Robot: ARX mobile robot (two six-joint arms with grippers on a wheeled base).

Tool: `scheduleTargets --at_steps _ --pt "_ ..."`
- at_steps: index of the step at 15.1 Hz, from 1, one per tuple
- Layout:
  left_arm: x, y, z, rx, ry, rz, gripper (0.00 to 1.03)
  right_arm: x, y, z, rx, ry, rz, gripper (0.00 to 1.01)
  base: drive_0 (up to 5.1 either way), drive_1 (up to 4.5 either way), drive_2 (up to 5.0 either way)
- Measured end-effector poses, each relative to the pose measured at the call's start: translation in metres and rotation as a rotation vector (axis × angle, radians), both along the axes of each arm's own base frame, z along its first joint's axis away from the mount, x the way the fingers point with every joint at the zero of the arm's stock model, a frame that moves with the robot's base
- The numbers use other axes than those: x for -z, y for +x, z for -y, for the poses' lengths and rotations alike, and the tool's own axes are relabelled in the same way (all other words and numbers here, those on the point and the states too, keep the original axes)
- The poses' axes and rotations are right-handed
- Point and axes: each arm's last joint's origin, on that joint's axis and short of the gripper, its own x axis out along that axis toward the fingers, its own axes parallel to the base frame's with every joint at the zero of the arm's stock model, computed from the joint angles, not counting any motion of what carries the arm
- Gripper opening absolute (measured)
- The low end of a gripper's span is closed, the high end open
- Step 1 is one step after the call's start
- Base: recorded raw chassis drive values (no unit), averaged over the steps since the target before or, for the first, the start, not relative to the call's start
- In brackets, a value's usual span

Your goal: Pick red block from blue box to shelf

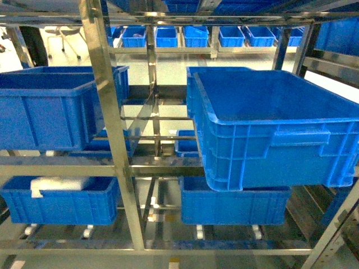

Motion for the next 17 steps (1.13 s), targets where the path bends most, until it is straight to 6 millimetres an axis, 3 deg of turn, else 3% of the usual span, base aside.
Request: scheduleTargets --at_steps 10,17 --pt "-0.0001 0.0 0.0 -0.001 0.0 0.001 0.98 -0.0001 0.0 0.0 -0.001 0.0 0.001 0.28 0.1 4.1 -4.0" --pt "-0.0003 0.0 0.0 0.0 0.0 0.003 0.98 -0.0003 0.0 -0.0001 -0.002 0.0 0.003 0.28 0.0 0.0 0.0"
